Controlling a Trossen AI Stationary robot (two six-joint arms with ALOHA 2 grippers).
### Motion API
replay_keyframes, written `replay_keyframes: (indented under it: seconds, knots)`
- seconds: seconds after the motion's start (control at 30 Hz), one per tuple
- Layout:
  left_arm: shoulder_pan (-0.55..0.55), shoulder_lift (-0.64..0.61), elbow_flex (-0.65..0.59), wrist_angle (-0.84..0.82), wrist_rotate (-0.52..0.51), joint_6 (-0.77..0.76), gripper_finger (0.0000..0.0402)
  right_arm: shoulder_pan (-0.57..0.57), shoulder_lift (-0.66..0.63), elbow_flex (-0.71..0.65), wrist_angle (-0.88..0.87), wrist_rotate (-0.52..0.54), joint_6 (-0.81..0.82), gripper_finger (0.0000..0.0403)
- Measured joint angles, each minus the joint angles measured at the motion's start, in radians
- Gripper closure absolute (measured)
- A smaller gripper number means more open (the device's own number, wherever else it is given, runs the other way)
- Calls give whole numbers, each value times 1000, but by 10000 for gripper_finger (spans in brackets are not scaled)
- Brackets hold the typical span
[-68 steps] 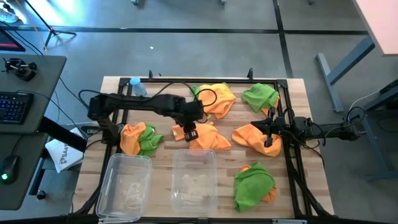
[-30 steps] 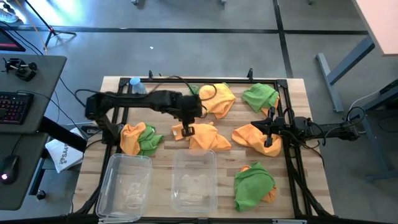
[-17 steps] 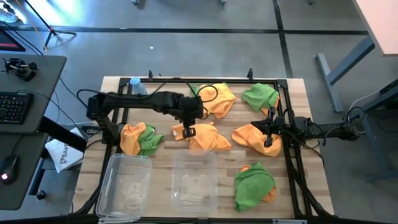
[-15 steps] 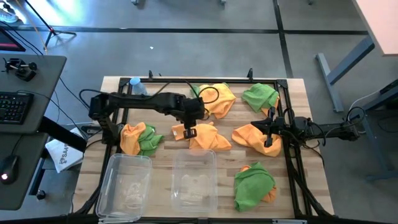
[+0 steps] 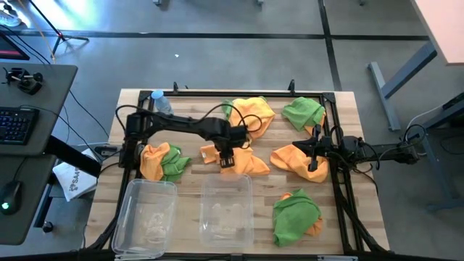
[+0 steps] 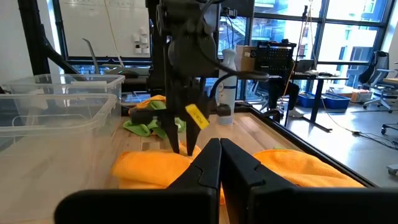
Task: Sort microfiber towel by color & place in baskets
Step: Put the orange towel into the right transparent bin
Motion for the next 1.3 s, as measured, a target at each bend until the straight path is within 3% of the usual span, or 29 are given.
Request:
replay_keyframes:
  seconds: [0.17,0.9,1.3]
  knots:
    - [0,-24,0,-3,0,29,391,0,0,0,0,0,0,402]
    - [-7,-500,0,-46,-12,-4,401,0,0,0,0,0,0,402]
    - [-29,-617,0,-41,-16,-34,401,0,-1,0,0,0,0,402]
